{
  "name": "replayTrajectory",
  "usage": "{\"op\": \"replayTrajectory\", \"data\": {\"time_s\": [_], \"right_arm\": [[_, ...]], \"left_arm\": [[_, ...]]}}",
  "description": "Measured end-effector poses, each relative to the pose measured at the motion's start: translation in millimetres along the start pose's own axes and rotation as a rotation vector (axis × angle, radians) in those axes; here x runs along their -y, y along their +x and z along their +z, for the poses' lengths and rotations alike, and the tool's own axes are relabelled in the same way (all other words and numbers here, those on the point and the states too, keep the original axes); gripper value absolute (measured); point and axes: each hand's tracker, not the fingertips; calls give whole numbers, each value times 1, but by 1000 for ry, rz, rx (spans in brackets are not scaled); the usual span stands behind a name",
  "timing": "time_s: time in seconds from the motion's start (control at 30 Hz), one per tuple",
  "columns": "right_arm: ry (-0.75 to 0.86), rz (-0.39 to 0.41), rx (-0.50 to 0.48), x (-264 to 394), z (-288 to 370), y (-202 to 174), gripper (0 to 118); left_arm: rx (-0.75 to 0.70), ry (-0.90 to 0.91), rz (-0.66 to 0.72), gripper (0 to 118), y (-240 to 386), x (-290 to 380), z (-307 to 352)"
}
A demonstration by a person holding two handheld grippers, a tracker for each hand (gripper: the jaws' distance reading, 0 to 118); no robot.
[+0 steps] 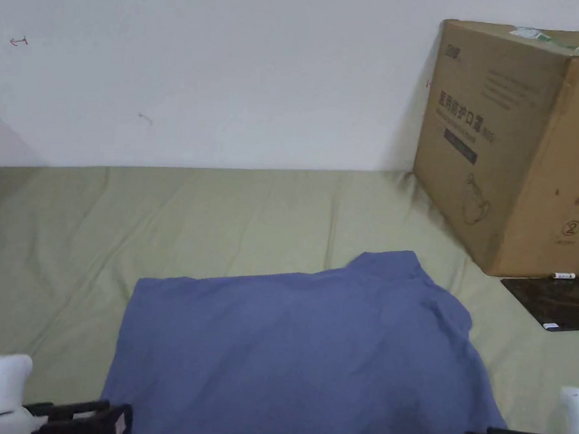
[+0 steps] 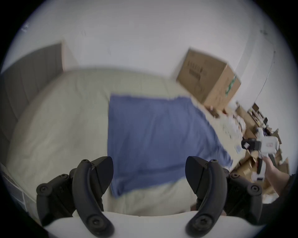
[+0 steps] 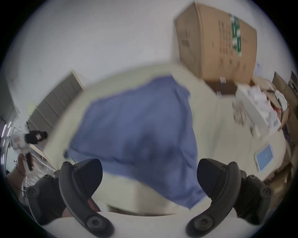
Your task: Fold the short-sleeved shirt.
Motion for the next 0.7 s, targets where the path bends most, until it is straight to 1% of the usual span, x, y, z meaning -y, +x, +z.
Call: {"op": "replayTrajectory", "data": {"time_s": [0.03, 0.07, 0.1, 0.13, 0.17, 0.2, 0.23, 0.27, 0.3, 0.37, 0.4, 0.47, 0.53, 0.57, 0.6, 0.67, 0.7], "right_arm": [[110, 7, -36, -1, 11, -10, 112], [203, 10, -63, 1, 20, -17, 100], [305, 6, -90, 3, 28, -25, 78], [381, -11, -82, 5, 33, -35, 44], [427, -22, -72, 6, 35, -41, 3], [463, -37, -49, 7, 35, -47, 2], [496, -57, -38, 9, 37, -50, 2], [507, -75, -76, 8, 34, -52, 0], [490, -75, -127, 6, 33, -51, 0], [491, -61, -95, 5, 35, -55, 0], [485, -55, -94, 3, 36, -54, 0], [471, -53, -110, 2, 40, -50, 0], [448, -53, -118, 2, 41, -52, 0], [428, -52, -119, 3, 40, -52, 0], [399, -54, -124, 5, 38, -51, 0], [354, -66, -129, 9, 31, -50, 0], [332, -74, -125, 12, 29, -50, 0]], "left_arm": [[-23, 102, -17, 95, 10, -1, 12], [-47, 188, -21, 86, 18, 1, 20], [-64, 277, -17, 72, 27, 1, 31], [-83, 351, -9, 49, 25, -1, 29], [-79, 392, 4, 13, 30, -1, 32], [-104, 405, 15, 0, 35, 4, 34], [-147, 408, 18, 0, 40, 12, 38], [-170, 422, 28, 0, 42, 16, 38], [-167, 423, 45, 0, 41, 17, 40], [-134, 377, 75, 0, 29, 14, 43], [-147, 321, 76, 0, 22, 11, 41], [-166, 127, 74, 0, 4, 1, 28], [-175, -136, 129, 0, -20, 0, 7], [-169, -238, 171, 0, -33, 4, -4], [-159, -304, 218, 0, -44, 13, -16], [-158, -360, 265, 0, -57, 29, -32], [-168, -369, 268, 11, -63, 35, -40]]}}
